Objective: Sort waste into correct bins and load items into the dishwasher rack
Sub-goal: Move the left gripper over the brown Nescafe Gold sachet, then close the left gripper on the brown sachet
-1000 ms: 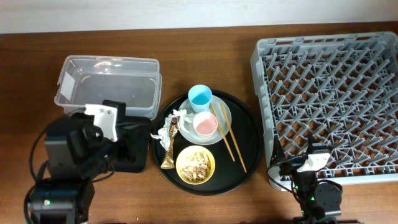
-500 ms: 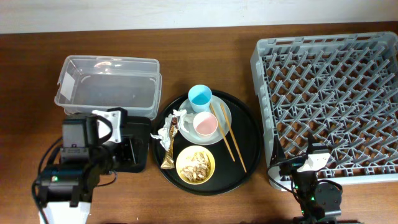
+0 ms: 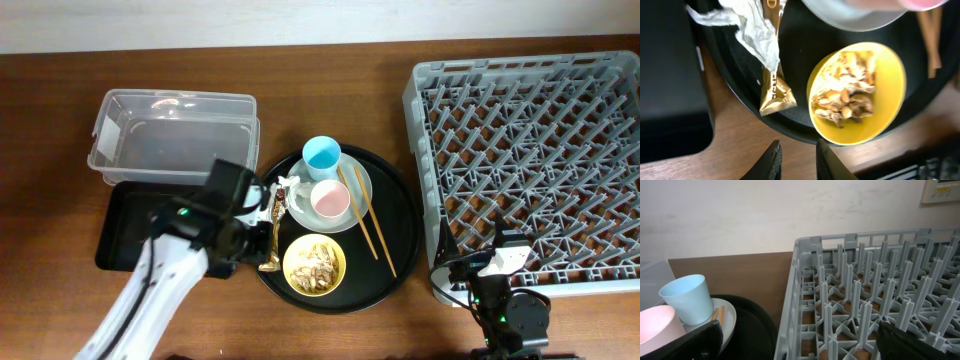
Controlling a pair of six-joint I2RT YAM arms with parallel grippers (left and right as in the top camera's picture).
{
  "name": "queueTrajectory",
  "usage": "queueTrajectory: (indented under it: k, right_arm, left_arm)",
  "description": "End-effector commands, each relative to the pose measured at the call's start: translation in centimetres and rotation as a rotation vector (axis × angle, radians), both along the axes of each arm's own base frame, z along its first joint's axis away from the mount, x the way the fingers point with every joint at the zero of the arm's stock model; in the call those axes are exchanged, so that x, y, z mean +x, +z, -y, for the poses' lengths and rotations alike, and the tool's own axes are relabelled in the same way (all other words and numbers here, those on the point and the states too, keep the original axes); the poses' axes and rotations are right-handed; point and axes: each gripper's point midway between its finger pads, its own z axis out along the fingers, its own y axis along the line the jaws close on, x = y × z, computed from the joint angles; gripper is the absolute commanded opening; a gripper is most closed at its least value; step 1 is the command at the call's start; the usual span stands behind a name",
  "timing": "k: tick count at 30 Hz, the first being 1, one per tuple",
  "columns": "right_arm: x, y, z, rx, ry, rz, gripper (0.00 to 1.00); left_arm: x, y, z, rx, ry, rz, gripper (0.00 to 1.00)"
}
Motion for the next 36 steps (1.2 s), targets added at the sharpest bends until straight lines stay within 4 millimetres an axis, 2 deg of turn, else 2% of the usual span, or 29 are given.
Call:
queueTrajectory:
  k: [1, 5, 15, 20, 26, 31, 36]
  right_arm:
    - [0.0, -0.2, 0.0, 0.008, 0.001, -0.005, 0.98]
    - [0.0, -0.2, 0.0, 0.008, 0.001, -0.005, 0.98]
    - [0.0, -0.2, 0.0, 0.008, 0.001, -0.005, 0.98]
    - [0.0, -0.2, 0.0, 0.008, 0.001, -0.005, 0.98]
    - [0.0, -0.2, 0.0, 0.008, 0.001, -0.005, 0.98]
    - [0.0, -0.2, 0.0, 0.008, 0.001, -0.005, 0.98]
    - [0.0, -0.2, 0.0, 0.008, 0.001, -0.005, 0.98]
  left_arm:
    - [0.1, -2.6, 0.1, 0.073, -0.009, -0.067, 0.23]
    - [0.7, -4.8, 1.0, 0.087, -0.03, -0.103, 0.01]
    - [3.6, -4.9, 2.3, 0.041, -0.028, 0.002, 0.05]
    - [4.0, -5.3, 2.5, 0.039, -0.028, 0.007, 0.05]
    - [4.0, -7.0, 2.4, 0.057, -0.029, -0.033, 0.05]
    - [4.7, -8.1, 1.3, 0.134, -0.016, -0.022, 0.05]
    - [5.0, -8.2, 0.6, 0.177, -0.008, -0.006, 0.05]
